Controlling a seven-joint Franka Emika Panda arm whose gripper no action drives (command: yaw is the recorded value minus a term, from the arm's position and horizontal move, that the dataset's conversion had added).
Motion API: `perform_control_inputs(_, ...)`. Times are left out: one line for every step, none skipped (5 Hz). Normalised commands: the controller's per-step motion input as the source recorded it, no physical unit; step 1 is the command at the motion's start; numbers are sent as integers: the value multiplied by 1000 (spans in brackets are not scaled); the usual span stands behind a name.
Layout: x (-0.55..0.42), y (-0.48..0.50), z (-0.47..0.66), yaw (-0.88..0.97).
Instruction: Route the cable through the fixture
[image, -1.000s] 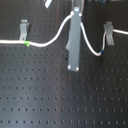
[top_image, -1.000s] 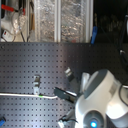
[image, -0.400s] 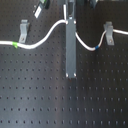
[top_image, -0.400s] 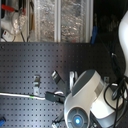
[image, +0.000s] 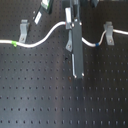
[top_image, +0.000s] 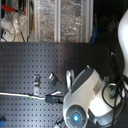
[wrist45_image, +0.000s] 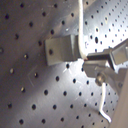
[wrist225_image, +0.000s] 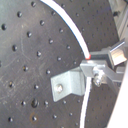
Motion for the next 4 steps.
perform_control_inputs(0,0,2,-157)
perform_control_inputs(1,0,39,-34)
perform_control_inputs(-280,-42,307,-94)
perform_control_inputs(-357,-31,267,-211)
